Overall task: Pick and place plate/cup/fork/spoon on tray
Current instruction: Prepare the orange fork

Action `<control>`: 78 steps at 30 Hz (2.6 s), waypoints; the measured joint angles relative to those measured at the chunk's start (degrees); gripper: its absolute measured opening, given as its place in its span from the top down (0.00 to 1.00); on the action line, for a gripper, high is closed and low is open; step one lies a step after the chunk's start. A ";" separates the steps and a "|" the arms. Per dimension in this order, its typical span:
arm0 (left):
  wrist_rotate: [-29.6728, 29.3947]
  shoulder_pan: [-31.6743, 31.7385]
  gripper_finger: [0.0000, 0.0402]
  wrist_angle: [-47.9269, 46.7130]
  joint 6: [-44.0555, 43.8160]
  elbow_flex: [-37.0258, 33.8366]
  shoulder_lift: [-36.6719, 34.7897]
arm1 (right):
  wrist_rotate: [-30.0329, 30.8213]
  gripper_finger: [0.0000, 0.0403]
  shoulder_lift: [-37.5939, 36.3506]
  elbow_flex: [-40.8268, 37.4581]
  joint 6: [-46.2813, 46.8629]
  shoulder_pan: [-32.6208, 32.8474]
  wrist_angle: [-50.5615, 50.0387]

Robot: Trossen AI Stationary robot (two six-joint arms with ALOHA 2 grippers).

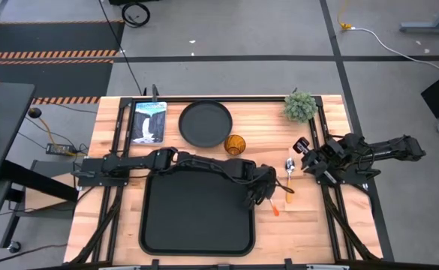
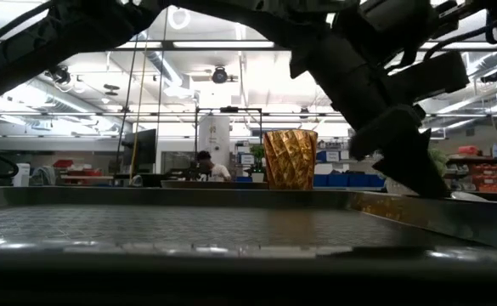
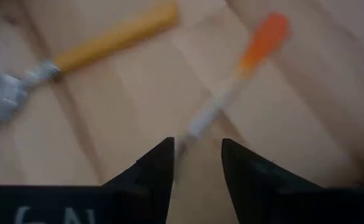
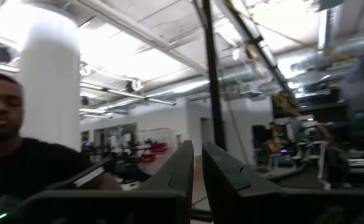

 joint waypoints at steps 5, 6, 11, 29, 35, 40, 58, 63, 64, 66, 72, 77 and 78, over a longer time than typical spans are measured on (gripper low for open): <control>-0.69 -0.06 0.65 2.75 -0.60 0.15 1.56 | 4.85 0.90 0.61 0.00 -2.01 0.00 -0.15; -1.13 -0.06 0.65 2.46 -0.51 0.06 1.67 | 5.64 0.90 0.87 0.00 -2.12 0.02 -0.12; -0.82 -0.06 0.65 1.10 -0.58 0.28 2.32 | 7.78 0.90 2.06 0.02 -1.96 0.09 0.01; -1.47 -0.70 0.97 -0.92 5.46 0.11 2.13 | 8.96 0.90 2.69 0.00 -2.53 2.99 0.09; -1.63 -1.14 0.96 -2.54 8.60 -0.31 0.25 | 8.94 0.90 2.69 0.00 -2.53 2.99 0.32; -1.56 -1.16 0.97 -2.73 10.32 -0.43 -2.76 | 8.72 0.90 2.56 0.00 -2.88 2.99 0.89; 3.65 -0.93 0.96 -1.52 14.95 -1.44 -4.30 | 8.63 0.90 2.51 0.02 -4.35 2.99 3.46; 5.55 -2.17 0.96 -2.05 23.90 -1.31 -3.75 | 8.63 0.90 2.51 0.02 -4.46 2.99 3.51; 5.81 -2.36 0.96 -3.48 26.93 -1.37 -3.56 | 8.63 0.90 2.51 0.02 -4.46 2.99 3.50; 6.57 -2.35 0.96 -5.38 33.13 -1.45 -2.49 | 8.63 0.90 2.51 0.02 -4.46 2.99 3.57; 6.33 -2.81 0.96 -6.02 43.42 -1.40 -1.59 | 8.67 0.90 2.62 0.00 -4.46 3.02 3.72; 6.35 -3.07 0.92 -6.31 43.95 -1.40 -1.42 | 8.67 0.90 2.62 0.00 -4.46 3.02 3.75; 6.35 -3.05 0.89 -6.19 43.94 -1.40 -1.42 | 8.65 0.90 2.62 0.00 -4.46 3.02 3.69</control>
